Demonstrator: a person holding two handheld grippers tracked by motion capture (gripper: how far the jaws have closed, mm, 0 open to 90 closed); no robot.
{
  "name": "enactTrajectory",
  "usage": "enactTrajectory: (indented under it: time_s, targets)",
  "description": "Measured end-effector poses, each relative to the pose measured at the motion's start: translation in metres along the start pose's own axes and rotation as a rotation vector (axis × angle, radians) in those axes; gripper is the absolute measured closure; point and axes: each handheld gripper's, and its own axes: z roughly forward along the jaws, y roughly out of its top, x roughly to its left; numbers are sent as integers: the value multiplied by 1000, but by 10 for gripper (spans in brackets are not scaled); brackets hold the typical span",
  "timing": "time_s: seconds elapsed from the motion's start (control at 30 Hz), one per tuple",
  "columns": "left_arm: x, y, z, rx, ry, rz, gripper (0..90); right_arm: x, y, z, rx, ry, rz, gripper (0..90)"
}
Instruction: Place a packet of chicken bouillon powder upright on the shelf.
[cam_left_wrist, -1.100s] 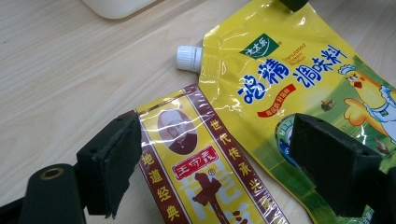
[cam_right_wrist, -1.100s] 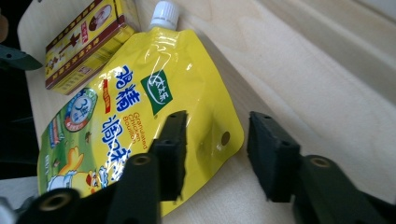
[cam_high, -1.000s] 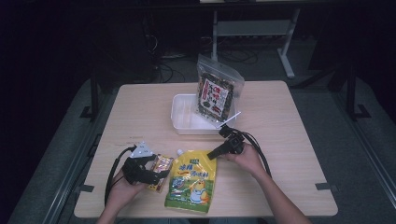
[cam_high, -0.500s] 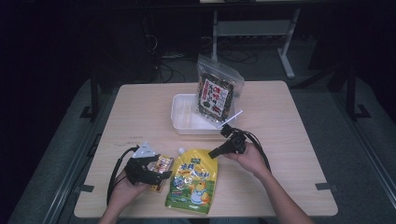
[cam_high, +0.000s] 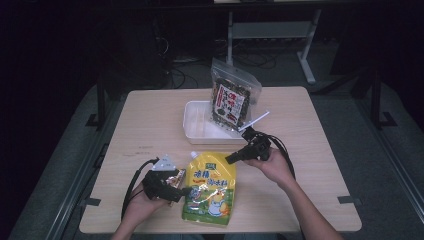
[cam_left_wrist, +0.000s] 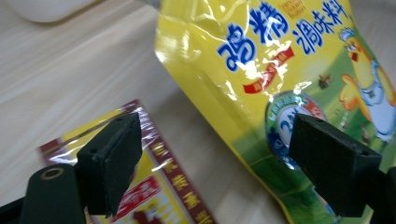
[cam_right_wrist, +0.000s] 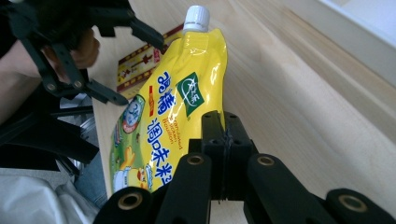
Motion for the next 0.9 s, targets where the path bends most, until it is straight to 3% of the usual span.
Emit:
enactTrajectory:
  time_s: [0.27, 0.43, 0.53, 0.7, 0.9]
  targets:
    - [-2, 4, 9, -16, -130, -21, 206, 8, 2, -16, -51, 31, -18, 893]
    - [3, 5, 11, -39, -245, -60, 378, 12, 4, -20, -69, 48, -28, 893]
    - [4, 5, 10, -52, -259, -74, 475, 13, 4, -22, -67, 55, -33, 893]
    - [8, 4, 4, -103, -318, -98, 675, 15, 6, -28, -65, 61, -46, 892]
    - [7, 4, 0, -124, -347, -89, 786, 17, 11, -33, -31, 81, -71, 871]
